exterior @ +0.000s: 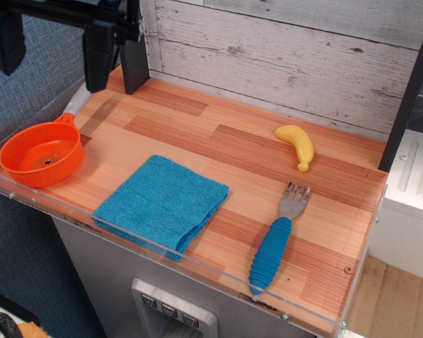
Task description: Move the fruit from the edge of the table in and place it on the blue cloth.
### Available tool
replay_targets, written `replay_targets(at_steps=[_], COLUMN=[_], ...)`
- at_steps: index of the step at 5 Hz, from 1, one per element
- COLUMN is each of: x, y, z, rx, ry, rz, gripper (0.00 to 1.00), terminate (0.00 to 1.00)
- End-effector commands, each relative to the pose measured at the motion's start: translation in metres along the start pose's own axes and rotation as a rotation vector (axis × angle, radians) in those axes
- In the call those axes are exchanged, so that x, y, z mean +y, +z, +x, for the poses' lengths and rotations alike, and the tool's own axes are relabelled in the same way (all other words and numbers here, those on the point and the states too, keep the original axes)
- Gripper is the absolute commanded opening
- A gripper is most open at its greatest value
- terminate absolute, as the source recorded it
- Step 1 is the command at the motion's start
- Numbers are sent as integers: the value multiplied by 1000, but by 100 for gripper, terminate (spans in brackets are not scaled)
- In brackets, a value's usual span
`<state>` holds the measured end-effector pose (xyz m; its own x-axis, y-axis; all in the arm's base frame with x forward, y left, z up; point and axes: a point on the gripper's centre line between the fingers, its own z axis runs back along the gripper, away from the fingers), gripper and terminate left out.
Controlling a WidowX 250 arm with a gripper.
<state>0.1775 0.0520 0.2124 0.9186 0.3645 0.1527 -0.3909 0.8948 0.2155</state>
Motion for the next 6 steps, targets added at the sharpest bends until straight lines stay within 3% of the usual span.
replay_targets(at_steps=[1,2,3,4,5,6], x=[0,-12,-48,-83,-118,-147], y=[0,-5,-15,-34,-56,-68], z=[0,18,51,87,118,134], rx=[0,-5,21,76,53,34], ry=[0,66,45,165,249,243], rz=[0,6,-46,-117,-213,-211], gripper=[100,100,100,100,100,100], terminate=[0,0,0,0,0,0])
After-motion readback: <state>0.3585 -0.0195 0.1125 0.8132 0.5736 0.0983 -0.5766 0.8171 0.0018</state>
